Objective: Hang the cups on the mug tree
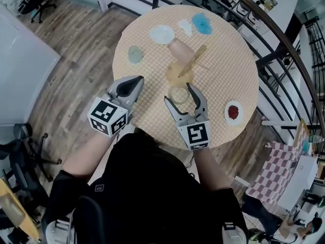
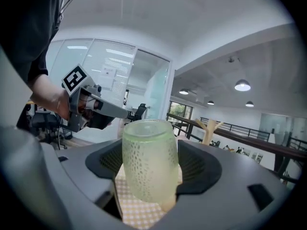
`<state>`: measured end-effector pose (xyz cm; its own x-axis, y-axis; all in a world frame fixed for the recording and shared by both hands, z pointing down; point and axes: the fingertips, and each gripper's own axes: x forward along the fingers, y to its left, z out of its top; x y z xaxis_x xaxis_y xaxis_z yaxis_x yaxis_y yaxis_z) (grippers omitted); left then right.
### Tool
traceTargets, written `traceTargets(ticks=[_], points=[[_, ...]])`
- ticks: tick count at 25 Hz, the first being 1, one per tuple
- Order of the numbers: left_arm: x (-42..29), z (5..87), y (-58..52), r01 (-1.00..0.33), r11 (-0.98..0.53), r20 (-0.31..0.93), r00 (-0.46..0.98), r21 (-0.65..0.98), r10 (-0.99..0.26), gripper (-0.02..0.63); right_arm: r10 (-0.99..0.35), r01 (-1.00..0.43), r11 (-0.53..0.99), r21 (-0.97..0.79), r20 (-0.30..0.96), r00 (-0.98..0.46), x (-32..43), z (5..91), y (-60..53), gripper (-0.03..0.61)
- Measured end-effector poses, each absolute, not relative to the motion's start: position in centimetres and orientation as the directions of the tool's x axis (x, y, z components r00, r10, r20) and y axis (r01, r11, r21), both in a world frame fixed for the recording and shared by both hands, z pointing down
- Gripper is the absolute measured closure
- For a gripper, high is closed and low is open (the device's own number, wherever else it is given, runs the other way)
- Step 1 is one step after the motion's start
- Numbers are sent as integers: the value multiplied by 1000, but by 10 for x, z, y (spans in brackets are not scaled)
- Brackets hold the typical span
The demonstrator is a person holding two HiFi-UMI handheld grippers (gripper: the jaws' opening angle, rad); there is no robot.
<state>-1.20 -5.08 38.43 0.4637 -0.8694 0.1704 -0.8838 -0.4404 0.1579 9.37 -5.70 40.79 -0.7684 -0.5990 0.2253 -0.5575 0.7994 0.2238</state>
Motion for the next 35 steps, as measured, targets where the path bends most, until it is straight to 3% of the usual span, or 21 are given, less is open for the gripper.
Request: traceTargets(ticks=[9, 19, 35], points=[[-27, 376, -58, -859, -477, 164, 505, 186, -847, 607, -651, -632, 759, 154, 174, -739, 95, 369, -70, 230], [3, 376, -74, -862, -478, 181, 504, 167, -845, 608, -734, -741, 671, -31, 110, -670, 185, 366, -129, 230], [52, 373, -75, -892, -415, 223, 447, 178, -866, 607, -730, -632, 611, -477, -29, -683, 239, 393, -206, 230]])
